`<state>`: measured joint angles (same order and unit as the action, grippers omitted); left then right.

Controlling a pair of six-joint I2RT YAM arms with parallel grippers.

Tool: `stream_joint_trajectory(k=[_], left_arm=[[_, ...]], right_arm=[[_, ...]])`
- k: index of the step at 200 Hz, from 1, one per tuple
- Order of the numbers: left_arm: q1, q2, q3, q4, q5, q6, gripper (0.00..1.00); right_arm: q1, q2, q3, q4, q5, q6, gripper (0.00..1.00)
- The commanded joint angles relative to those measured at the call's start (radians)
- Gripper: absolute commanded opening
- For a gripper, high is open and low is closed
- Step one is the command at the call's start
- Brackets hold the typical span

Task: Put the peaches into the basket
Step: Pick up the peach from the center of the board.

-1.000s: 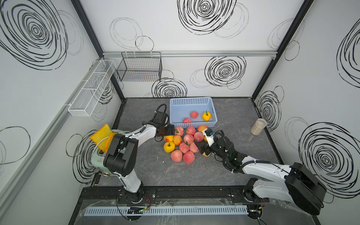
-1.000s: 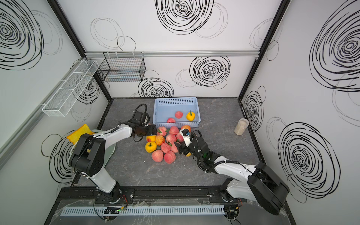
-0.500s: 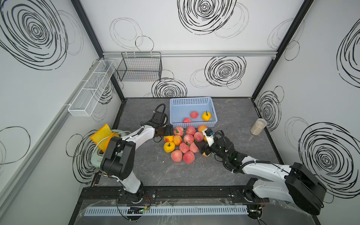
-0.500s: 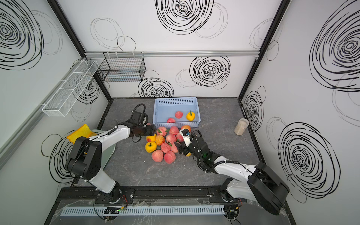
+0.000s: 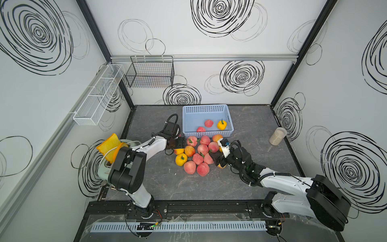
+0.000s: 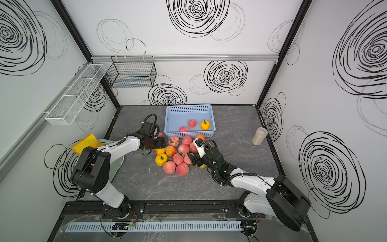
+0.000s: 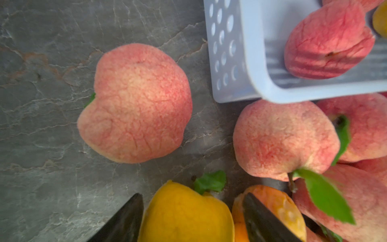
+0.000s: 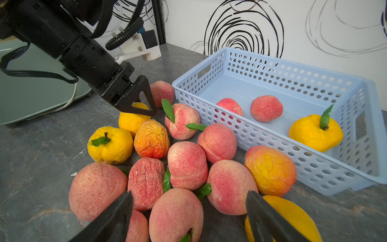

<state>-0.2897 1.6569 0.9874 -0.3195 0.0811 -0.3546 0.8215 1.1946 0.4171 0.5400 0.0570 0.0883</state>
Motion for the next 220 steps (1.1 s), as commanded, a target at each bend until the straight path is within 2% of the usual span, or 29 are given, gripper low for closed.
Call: stream_joint_trajectory(k=[1,88,220], left_arm=[[-0.003,-0.009,-0.008,-0.009,-0.027,0.01,0.85],[0.005,-0.041,-0.036,-0.072,-0.045,0.028,0.91],[-0.002,-0.048,-0.063,-0.036,-0.023,0.016,0.63]], right_arm=[[0.006,0.012,0.019,0.026,0.011,-0.013,0.88],[0.007,0.009,0.02,0.023,0.024,-0.017,0.88],[0.007,0.014,0.02,0.029,0.02,-0.014,0.88]])
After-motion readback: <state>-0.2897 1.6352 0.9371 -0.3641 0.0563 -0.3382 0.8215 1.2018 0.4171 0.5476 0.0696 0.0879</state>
